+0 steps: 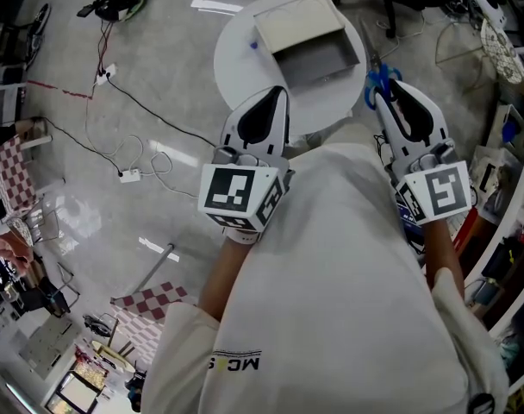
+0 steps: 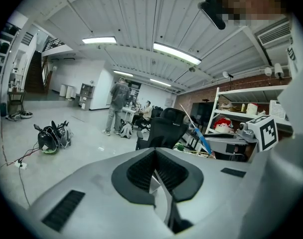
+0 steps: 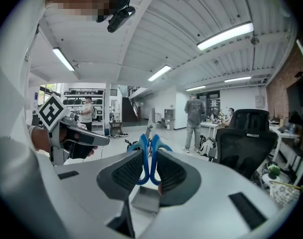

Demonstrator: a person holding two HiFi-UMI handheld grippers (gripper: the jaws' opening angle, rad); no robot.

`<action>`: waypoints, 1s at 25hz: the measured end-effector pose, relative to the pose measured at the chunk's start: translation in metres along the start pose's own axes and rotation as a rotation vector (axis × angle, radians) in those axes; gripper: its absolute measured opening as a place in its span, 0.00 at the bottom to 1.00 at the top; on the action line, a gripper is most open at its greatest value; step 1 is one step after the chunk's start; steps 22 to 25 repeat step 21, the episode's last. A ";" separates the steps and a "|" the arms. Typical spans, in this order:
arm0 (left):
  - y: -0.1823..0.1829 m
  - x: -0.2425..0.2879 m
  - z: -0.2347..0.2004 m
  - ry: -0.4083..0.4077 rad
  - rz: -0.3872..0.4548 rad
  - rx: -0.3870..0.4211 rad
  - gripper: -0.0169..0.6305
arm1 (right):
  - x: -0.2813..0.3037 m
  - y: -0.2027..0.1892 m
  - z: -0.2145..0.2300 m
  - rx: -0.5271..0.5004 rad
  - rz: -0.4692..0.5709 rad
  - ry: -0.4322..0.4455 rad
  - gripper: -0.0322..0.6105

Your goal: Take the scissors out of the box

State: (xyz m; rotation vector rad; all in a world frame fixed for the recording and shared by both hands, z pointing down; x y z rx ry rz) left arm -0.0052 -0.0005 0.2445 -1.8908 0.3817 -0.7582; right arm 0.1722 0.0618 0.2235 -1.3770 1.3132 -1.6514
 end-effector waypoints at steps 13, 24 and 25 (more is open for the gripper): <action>0.000 0.008 0.000 -0.013 -0.012 0.000 0.04 | 0.001 -0.001 0.005 0.009 -0.006 -0.006 0.28; 0.003 0.013 -0.006 -0.013 -0.012 -0.008 0.04 | 0.009 -0.001 0.009 0.016 -0.013 -0.013 0.28; 0.003 0.013 -0.006 -0.013 -0.012 -0.008 0.04 | 0.009 -0.001 0.009 0.016 -0.013 -0.013 0.28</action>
Point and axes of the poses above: the fingertips, and each gripper's own axes: x forward along the fingers, z to its right, y out of its top, the point moved 4 cm from there along -x, backward along the fingers, and after that the axes turned 3 degrees about -z, right-handed, at the moved point
